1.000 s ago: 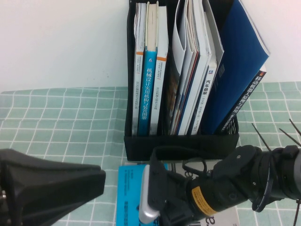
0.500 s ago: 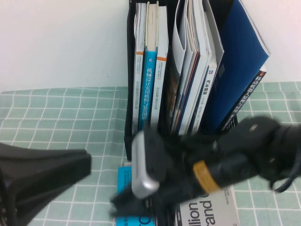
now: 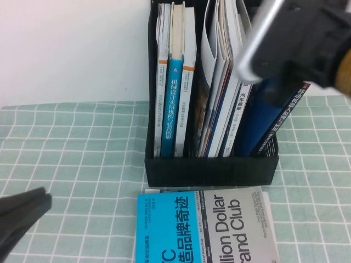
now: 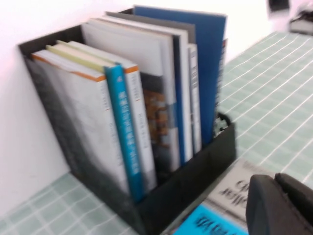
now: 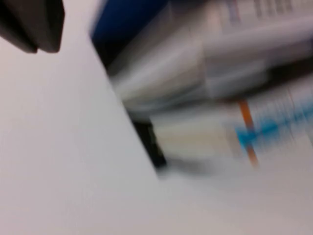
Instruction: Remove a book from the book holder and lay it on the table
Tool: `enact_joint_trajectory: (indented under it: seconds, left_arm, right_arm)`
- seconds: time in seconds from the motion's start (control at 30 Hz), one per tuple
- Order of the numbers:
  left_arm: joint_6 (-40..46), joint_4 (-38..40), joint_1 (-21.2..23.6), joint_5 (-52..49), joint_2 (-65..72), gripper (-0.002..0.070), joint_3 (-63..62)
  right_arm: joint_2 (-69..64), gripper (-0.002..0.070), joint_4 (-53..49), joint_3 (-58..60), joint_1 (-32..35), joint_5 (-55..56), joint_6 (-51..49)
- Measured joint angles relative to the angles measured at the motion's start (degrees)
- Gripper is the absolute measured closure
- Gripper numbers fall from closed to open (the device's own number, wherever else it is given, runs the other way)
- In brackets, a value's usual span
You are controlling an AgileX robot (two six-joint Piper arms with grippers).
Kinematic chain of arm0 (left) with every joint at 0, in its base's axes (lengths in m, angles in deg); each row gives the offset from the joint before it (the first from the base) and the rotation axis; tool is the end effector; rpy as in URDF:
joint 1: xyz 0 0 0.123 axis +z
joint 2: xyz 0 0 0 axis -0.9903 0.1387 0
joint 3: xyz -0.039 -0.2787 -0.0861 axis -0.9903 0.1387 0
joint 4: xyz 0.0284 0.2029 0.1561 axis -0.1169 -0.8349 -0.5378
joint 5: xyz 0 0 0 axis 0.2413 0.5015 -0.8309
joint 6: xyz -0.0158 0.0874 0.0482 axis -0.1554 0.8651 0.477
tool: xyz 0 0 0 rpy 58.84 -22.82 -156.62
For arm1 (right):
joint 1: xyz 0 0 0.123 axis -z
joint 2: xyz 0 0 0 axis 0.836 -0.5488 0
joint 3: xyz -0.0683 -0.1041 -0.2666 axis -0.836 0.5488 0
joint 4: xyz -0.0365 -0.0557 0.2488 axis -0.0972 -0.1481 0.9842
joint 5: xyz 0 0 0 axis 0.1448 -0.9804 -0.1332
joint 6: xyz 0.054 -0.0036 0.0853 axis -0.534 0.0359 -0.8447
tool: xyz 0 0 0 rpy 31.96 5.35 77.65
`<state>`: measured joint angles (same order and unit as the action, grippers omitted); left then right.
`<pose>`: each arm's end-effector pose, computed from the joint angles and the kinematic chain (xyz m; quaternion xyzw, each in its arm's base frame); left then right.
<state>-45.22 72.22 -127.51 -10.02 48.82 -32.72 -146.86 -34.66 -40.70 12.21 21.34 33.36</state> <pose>0.0672 -0.0594 0.3546 0.3207 0.6924 -0.1895 0.6179 0.2430 0.1975 0.3956 -0.4875 0.5732 -0.1468 0.6420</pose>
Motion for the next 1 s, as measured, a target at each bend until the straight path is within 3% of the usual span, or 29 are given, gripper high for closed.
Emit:
enact_joint_trajectory:
  seconds: [0.13, 0.27, 0.4, 0.57, 0.73, 1.0]
  left_arm:
    - [0.00, -2.70, 0.00, 0.10, -3.04, 0.0676, 2.74]
    - [0.00, -2.93, 0.00, 0.60, -4.18, 0.0676, 5.53]
    - [-1.67, -2.93, 0.00, 2.83, -4.36, 0.0676, 9.78]
    - [-7.15, -1.34, 0.00, 13.98, -4.36, 0.0676, 16.39]
    - [-8.90, -0.93, 0.00, 24.16, -4.36, 0.0676, 21.63]
    - [-9.38, -0.93, 0.00, 26.69, -4.36, 0.0676, 22.61]
  right_arm:
    - [1.88, 0.0677, 27.79, -0.34, 0.53, -24.90, 32.97]
    - [4.45, 0.0677, 46.05, 1.92, 1.16, -41.60, 45.28]
    - [10.48, 0.0677, 57.81, 5.84, 1.16, -42.82, 46.37]
    - [22.23, 0.0678, 66.64, 13.16, 1.16, -42.29, 42.30]
    - [35.34, 0.0678, 69.93, 20.90, 1.16, -42.21, 37.36]
    - [55.80, 0.0678, 69.93, 31.26, 1.16, -34.74, 34.44]
